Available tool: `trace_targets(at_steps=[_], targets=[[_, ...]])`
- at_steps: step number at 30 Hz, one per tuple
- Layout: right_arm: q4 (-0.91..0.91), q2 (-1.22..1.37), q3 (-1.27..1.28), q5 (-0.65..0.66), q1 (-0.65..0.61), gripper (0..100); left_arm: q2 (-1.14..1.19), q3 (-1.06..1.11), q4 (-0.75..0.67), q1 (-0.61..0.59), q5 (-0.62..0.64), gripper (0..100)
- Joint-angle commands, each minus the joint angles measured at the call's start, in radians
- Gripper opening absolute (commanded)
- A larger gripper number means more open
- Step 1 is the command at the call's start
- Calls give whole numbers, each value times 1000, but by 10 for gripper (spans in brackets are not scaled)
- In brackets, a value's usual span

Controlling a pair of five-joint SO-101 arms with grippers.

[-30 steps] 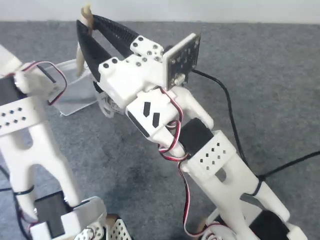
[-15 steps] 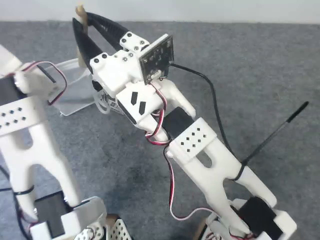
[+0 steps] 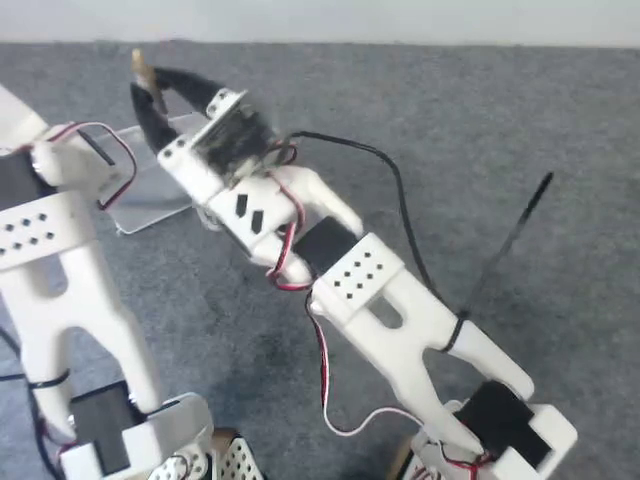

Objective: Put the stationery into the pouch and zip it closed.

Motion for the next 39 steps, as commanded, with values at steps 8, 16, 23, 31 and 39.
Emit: trace_targets(at_steps=[8,16,23,31,39], targets=[[7,-36,89,147,-47,6,-64,-12,-20,0,-8,12],[7,-38,91,147,-47,23,-64,-12,-20,0,-8,12],[61,-45,89,143,-47,171,-63,-10,-21,0,-8,12],[173,-205,92,140,-47,163,-63,-1,-26,0,-8,12],[214,-297,89,64,-38,163,-63,-1,-26,0,-8,12]])
